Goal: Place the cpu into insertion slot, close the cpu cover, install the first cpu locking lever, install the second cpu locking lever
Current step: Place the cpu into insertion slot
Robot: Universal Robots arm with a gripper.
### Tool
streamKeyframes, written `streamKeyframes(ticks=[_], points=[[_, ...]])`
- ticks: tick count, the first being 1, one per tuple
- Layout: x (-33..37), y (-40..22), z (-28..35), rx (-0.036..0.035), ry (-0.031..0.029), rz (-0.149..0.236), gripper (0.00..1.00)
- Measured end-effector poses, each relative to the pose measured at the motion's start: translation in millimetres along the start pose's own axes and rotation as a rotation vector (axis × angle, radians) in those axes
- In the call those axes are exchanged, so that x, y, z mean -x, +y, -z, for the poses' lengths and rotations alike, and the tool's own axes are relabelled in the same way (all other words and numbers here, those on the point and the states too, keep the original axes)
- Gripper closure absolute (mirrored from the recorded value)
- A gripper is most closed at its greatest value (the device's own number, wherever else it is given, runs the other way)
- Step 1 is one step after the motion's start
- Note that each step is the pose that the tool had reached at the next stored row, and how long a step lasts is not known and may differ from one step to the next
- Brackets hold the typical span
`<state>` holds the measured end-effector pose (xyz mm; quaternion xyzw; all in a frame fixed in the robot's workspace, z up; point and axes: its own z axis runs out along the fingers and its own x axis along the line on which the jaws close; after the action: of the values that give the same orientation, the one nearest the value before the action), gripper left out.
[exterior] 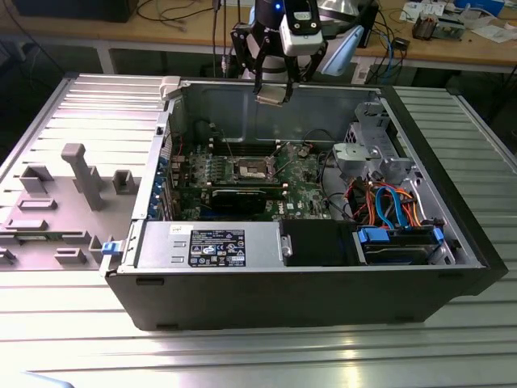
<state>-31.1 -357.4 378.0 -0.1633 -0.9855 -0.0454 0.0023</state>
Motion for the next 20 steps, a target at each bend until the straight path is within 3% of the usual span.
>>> streamKeyframes(ticks=[4, 14, 20], points=[[0.0, 0.0, -0.1, 0.0006, -0.0025, -0.029, 0.46], [0.0, 0.0, 0.0, 0.0006, -0.0029, -0.033, 0.46], [-0.1, -0.1, -0.2, 0.0015, -0.0071, -0.079, 0.46]])
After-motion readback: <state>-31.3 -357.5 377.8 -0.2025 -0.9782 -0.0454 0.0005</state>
